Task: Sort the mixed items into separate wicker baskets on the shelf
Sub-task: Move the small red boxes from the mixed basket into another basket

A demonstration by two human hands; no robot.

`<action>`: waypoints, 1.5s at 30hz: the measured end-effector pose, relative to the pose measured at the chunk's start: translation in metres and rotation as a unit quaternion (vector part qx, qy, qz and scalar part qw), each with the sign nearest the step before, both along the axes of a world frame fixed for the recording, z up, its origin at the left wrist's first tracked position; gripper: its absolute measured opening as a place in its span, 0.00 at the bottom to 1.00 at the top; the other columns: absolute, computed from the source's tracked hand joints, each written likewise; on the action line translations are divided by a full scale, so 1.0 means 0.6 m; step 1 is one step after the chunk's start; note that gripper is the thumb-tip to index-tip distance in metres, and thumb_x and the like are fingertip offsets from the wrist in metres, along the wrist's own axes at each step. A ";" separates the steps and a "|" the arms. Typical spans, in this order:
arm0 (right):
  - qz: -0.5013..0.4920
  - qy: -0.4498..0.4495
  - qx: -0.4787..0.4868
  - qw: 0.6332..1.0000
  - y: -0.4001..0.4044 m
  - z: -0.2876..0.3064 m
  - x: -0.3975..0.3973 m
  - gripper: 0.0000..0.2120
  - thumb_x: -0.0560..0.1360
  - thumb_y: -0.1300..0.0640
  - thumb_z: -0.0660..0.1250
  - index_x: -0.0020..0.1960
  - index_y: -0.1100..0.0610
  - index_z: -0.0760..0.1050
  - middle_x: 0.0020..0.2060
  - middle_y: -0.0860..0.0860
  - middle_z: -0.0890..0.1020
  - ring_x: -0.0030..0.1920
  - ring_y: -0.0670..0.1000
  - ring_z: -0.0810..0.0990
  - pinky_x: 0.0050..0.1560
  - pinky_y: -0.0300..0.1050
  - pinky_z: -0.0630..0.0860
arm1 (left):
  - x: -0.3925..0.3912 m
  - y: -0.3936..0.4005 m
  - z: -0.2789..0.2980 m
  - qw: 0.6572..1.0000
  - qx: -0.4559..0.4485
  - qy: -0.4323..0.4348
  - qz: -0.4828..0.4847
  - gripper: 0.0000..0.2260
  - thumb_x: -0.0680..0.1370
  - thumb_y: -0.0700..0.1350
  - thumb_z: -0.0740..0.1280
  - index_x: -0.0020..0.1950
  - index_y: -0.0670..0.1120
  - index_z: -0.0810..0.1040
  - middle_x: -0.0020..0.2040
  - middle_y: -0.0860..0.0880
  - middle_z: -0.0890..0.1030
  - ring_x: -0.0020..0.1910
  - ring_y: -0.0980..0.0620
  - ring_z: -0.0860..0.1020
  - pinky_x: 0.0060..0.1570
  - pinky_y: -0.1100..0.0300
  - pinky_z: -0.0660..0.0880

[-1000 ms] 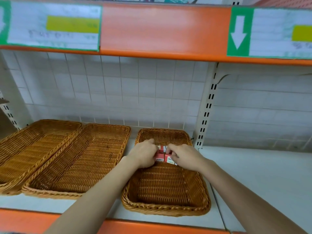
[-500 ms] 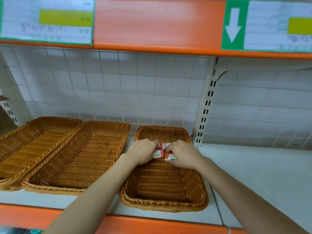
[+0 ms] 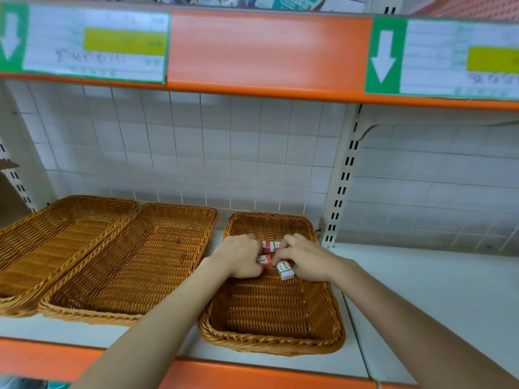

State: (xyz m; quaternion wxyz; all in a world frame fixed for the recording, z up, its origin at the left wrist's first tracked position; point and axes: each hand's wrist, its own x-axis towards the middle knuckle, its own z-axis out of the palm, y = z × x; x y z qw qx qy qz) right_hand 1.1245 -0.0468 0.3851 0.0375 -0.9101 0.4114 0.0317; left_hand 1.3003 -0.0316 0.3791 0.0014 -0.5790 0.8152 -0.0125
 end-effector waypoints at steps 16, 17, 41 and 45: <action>-0.107 -0.001 -0.058 0.993 -0.012 -0.005 0.021 0.20 0.77 0.59 0.65 0.67 0.63 0.67 0.61 0.58 0.71 0.58 0.56 0.74 0.53 0.45 0.71 | -0.004 -0.014 0.000 0.999 -0.008 0.047 0.026 0.16 0.79 0.42 0.65 0.66 0.42 0.71 0.63 0.43 0.71 0.59 0.44 0.75 0.55 0.54 0.74; -0.112 -0.001 -0.063 0.992 -0.013 -0.006 0.023 0.19 0.77 0.61 0.64 0.67 0.63 0.67 0.61 0.58 0.71 0.58 0.56 0.74 0.52 0.45 0.72 | -0.004 -0.016 -0.001 0.998 -0.008 0.048 0.029 0.15 0.79 0.42 0.65 0.65 0.42 0.72 0.63 0.43 0.71 0.59 0.44 0.75 0.55 0.54 0.74; -0.121 0.015 -0.097 0.988 -0.018 -0.025 0.036 0.19 0.79 0.63 0.61 0.69 0.60 0.65 0.65 0.58 0.69 0.58 0.58 0.76 0.52 0.48 0.74 | -0.004 -0.019 -0.013 0.998 -0.033 0.053 0.030 0.13 0.79 0.39 0.64 0.64 0.41 0.74 0.63 0.42 0.73 0.60 0.43 0.75 0.57 0.54 0.73; -0.117 0.026 -0.096 0.988 -0.018 -0.026 0.039 0.19 0.79 0.62 0.62 0.69 0.60 0.66 0.63 0.57 0.71 0.58 0.58 0.76 0.54 0.50 0.76 | -0.006 -0.015 -0.013 0.998 -0.035 0.044 0.031 0.13 0.79 0.38 0.63 0.63 0.40 0.74 0.62 0.42 0.73 0.60 0.43 0.75 0.56 0.54 0.73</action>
